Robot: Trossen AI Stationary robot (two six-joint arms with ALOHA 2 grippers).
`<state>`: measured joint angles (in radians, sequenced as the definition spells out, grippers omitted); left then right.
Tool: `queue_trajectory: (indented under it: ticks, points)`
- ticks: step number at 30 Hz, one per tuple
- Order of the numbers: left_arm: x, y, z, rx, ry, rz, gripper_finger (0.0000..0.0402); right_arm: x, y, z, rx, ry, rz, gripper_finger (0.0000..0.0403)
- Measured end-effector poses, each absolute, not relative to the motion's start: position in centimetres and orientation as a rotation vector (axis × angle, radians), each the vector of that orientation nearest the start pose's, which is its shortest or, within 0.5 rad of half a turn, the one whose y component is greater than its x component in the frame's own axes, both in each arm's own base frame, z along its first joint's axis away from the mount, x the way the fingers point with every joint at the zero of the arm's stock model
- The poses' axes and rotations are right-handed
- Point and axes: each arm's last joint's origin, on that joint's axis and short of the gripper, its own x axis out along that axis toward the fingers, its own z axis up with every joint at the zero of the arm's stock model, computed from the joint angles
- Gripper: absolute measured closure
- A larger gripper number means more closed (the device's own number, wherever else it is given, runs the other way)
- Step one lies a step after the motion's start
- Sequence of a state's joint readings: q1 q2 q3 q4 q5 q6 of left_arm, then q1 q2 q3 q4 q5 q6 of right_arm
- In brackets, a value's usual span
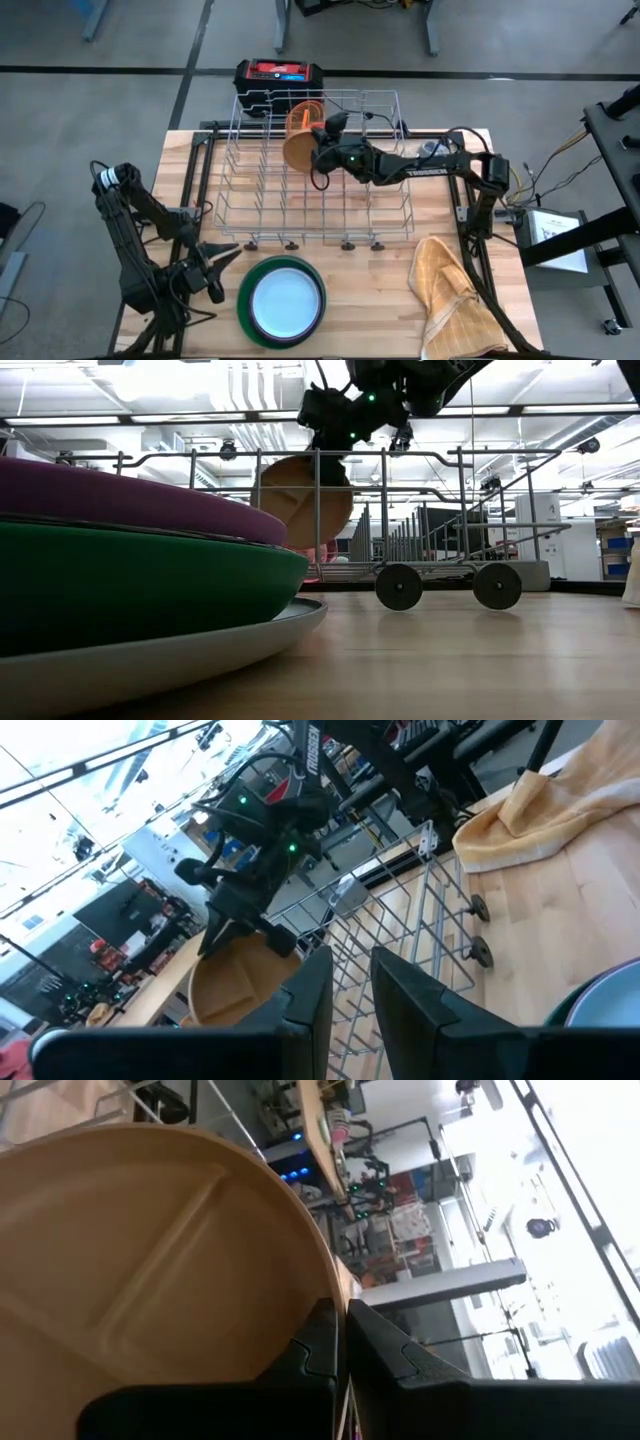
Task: Sort dishes
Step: Put the brown plate into the dish rack
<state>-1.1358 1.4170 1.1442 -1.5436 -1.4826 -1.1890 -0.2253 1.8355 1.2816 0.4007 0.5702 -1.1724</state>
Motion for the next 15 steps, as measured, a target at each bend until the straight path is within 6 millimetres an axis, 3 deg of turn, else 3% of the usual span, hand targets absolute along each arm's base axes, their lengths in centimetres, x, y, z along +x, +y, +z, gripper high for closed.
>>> queue_trajectory:
  ticks: [15]
  points:
    - [11.7, -18.3, 28.8, 0.596, 0.224, 0.414, 0.0339, 40.3, -12.0, 26.4, -1.128, 0.580, -0.569, 0.0403]
